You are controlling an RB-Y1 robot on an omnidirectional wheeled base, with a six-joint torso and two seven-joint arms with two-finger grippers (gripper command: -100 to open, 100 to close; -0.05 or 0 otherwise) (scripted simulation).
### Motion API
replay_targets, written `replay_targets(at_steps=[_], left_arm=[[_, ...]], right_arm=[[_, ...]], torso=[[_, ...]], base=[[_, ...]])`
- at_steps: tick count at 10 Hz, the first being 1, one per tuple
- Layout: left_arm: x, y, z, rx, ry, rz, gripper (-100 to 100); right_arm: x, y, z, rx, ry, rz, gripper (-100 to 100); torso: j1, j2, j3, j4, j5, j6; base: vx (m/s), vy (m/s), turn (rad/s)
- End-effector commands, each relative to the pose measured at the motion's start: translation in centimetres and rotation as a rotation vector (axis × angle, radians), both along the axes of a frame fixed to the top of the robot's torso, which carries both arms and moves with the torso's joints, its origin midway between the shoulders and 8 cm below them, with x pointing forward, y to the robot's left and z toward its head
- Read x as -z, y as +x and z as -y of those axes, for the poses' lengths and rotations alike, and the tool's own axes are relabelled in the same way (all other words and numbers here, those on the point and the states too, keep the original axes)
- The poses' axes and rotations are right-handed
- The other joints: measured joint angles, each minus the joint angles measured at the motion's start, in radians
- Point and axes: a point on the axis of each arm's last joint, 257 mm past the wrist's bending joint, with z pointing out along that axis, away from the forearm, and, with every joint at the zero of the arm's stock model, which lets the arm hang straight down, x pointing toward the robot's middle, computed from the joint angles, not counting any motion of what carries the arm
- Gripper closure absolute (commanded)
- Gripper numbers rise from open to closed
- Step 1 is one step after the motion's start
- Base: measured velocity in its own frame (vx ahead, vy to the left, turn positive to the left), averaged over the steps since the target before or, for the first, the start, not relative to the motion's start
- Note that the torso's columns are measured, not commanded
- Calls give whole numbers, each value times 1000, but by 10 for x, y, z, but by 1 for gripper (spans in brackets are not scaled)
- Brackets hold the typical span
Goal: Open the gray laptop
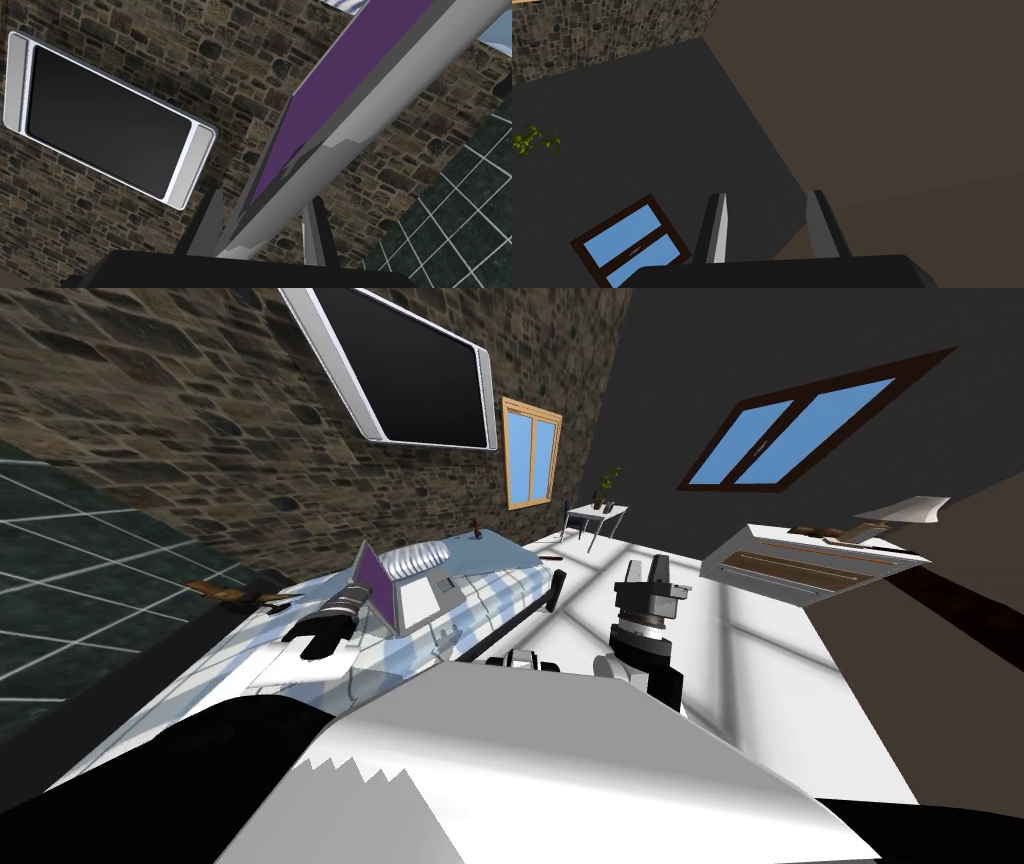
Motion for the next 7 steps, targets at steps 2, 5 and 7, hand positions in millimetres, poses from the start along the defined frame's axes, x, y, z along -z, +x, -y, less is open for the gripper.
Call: replay_targets(at_steps=[2, 5, 7], left_arm=[[0, -2, 7, -25, 44, -31, 100], [17, -4, -13, -55, 138, -107, 100], [27, -7, -24, -72, 164, -142, 100]], right_arm=[[0, 0, 0, 0, 0, 0, 0], [0, 0, 0, 0, 0, 0, 0], [0, 0, 0, 0, 0, 0, 0]], torso=[[-2, 2, 1, 1, -2, 1], [-2, 0, 0, 0, -1, 0], [0, -2, -1, -1, -1, 0]], base=[[3, -8, -85], [21, -86, -67], [40, -92, -26]])
